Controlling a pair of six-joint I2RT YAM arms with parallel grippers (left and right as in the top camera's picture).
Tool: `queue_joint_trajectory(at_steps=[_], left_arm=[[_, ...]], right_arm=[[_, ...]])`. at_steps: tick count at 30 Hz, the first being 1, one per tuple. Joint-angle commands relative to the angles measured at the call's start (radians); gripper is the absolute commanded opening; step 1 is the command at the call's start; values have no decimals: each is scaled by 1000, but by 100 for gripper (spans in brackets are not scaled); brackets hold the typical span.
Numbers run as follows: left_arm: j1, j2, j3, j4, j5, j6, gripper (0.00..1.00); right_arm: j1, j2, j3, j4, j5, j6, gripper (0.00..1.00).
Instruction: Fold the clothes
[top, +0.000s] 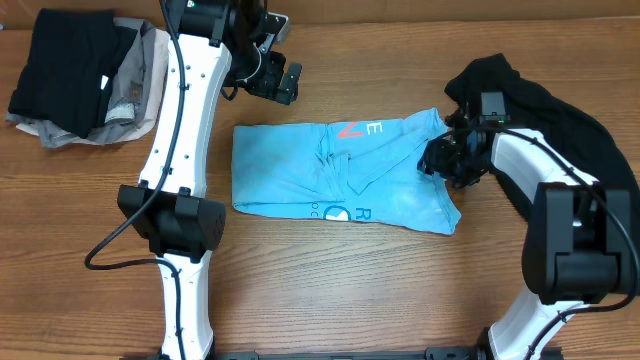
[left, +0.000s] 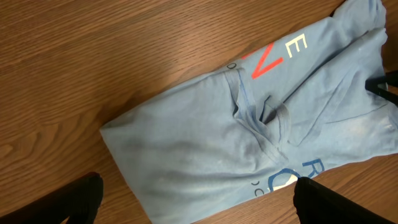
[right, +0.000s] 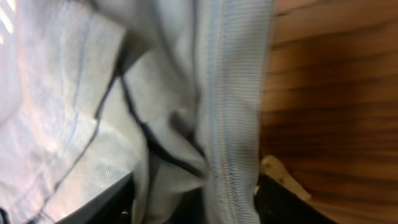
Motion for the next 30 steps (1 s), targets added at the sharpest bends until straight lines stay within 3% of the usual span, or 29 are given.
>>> queue_joint_trajectory(at_steps=[1,7,20,30], left_arm=[[4,-11,23,1,-6,-10,100],[4,-11,23,1,-6,-10,100],[6,-11,23,16,-64,-10,100],[7,-11,23,38,-100,-10,100]], right_arm=[[16,43,-11,-6,-23,55,44],[-25,43,-10,-20,-19,76,4],[-269,-48,67,-248,-36,-17,4],[-137,-190,179,-333,-142,14,4]])
